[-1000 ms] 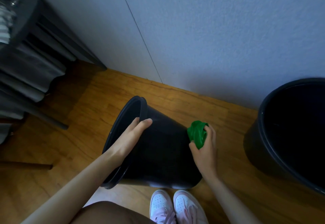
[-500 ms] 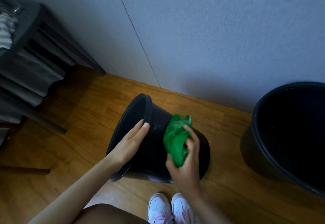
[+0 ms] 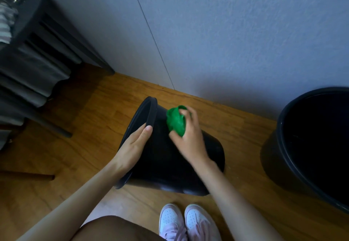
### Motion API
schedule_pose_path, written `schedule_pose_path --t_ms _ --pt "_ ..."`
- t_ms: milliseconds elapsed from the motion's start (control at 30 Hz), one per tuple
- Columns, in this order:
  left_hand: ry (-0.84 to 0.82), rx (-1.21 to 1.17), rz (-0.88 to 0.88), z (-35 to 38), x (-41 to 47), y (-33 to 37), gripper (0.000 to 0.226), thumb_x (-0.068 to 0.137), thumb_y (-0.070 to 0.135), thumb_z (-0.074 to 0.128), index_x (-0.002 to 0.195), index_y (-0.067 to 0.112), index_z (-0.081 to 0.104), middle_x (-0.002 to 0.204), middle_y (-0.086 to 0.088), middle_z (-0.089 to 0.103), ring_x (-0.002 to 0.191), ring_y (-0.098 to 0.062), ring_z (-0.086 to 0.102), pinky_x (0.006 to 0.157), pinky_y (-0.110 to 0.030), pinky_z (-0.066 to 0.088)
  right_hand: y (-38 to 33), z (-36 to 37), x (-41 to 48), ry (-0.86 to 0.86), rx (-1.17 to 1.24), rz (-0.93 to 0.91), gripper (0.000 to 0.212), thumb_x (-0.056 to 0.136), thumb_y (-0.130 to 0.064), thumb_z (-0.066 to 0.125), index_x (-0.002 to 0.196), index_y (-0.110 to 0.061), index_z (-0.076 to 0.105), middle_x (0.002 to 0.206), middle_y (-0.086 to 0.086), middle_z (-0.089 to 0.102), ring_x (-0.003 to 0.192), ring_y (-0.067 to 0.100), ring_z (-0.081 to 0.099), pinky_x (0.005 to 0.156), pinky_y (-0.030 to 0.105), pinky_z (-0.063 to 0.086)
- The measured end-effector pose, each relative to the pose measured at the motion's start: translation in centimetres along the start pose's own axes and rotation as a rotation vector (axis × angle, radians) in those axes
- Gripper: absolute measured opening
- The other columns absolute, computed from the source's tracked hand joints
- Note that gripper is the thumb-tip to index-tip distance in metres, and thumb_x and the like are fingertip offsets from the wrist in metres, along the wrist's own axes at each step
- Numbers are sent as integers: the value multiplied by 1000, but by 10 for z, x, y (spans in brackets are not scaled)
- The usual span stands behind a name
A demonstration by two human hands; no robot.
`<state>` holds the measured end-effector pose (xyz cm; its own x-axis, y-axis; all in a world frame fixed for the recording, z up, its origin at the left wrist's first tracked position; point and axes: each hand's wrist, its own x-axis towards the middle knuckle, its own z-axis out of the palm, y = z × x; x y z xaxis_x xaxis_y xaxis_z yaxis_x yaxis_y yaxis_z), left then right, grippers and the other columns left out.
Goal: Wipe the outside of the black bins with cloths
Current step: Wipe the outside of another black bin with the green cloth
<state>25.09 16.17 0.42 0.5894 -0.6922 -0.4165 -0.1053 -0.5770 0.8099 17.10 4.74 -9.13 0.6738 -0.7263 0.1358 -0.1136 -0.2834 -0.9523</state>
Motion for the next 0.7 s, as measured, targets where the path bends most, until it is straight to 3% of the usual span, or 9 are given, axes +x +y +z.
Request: schedule_pose_path --t_ms 67,133,300,400,500,600,700 --pt "5 16 11 -2 1 -3 40 93 43 33 103 16 60 105 -5 65 95 -9 63 80 -15 49 26 -13 13 -1 -59 159 55 79 -8 66 129 -3 44 139 12 36 126 24 39 96 11 22" --pt "11 9 13 -3 0 -3 42 94 43 32 105 14 60 108 -7 64 99 -12 61 85 -20 48 61 -30 11 39 -105 318 55 81 -7 65 131 0 43 139 14 37 124 28 42 96 15 24" --pt "1 14 38 2 1 4 33 98 36 30 102 22 59 100 4 65 92 -1 63 81 -20 46 115 -66 -49 146 -174 593 57 86 -6 59 139 -5 36 139 13 36 123 30 43 93 25 31" --pt "4 25 44 3 1 4 31 98 36 31 98 23 59 96 4 66 92 -4 63 83 -22 47 104 -57 -82 234 -196 507 56 80 1 62 132 -6 43 144 11 31 129 30 37 100 32 32" --pt "5 34 35 5 2 4 35 98 36 31 101 18 60 100 -3 66 94 -13 63 86 -29 50 74 -36 -96 266 -212 240 52 67 5 65 114 -11 50 143 7 30 133 26 31 108 39 30" --pt "0 42 33 5 4 6 33 98 36 31 105 18 59 104 -5 66 96 -13 63 89 -31 50 34 -14 -94 190 -183 -36 44 64 -11 55 105 -18 45 141 4 29 135 25 26 112 34 24" --pt "-6 49 30 4 6 5 32 99 33 33 106 14 58 104 -11 65 97 -21 63 88 -38 52 14 1 -81 105 -163 -149 39 69 -17 53 106 -19 44 143 4 27 141 27 18 112 39 26"
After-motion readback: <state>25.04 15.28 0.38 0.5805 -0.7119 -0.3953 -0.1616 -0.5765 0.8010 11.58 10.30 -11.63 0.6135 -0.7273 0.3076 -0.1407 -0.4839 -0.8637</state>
